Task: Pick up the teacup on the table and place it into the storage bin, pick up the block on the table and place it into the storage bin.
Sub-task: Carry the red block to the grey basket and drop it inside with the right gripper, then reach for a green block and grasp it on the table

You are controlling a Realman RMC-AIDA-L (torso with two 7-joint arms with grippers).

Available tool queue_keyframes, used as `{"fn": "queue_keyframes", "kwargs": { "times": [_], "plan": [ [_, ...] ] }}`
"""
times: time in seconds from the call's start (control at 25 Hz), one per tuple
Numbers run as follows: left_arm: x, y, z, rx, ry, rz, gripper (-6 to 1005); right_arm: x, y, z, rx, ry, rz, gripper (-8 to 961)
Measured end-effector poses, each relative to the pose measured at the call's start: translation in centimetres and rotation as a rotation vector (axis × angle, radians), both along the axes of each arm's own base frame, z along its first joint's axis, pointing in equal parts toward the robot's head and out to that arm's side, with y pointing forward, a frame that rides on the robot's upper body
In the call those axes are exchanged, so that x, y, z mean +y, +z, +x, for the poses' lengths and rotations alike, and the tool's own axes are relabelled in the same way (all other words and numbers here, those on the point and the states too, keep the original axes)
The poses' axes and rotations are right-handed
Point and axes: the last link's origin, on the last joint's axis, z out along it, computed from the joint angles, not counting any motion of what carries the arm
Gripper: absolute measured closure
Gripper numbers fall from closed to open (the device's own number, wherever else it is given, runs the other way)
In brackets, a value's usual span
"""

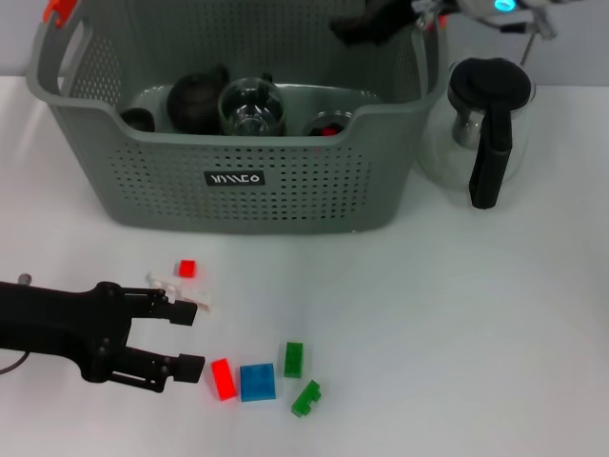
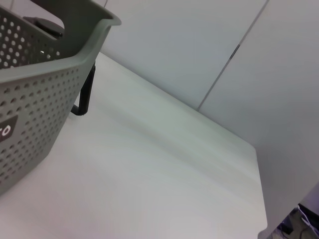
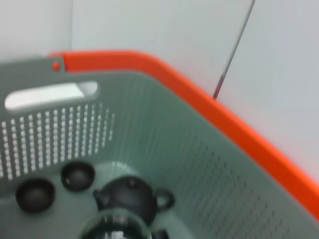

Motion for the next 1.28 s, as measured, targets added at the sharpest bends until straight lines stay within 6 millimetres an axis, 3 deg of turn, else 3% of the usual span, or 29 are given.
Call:
{"fn": "queue_keyframes", "kwargs": {
  "times": [0.16,0.24,0.36,0.56,0.84,1.28],
  "plan": [
    [0.0,0.1,0.0,0.0,0.0,0.0,121,-1.4,2.2,-1.8,0.053,0.051,0.007,417],
    [0.0,0.1,0.0,0.001,0.002,-0.001,121,-2.7,3.0,-2.5,0.086,0.07,-0.034,321],
    [0.0,0.1,0.0,0.003,0.002,-0.002,121,-5.6,4.3,-3.2,0.135,0.103,-0.137,178],
    [-0.1,0.2,-0.1,0.012,0.003,-0.006,122,-10.2,4.6,-2.9,0.108,0.102,-0.371,42],
    [-0.7,0.2,-0.8,0.04,0.015,-0.035,121,-12.4,2.0,-0.6,0.03,-0.002,-0.589,22],
    [-0.7,0.5,-1.1,0.057,0.011,-0.038,119,-12.6,-5.7,1.5,-0.188,-0.123,-0.761,24]
  ]
}}
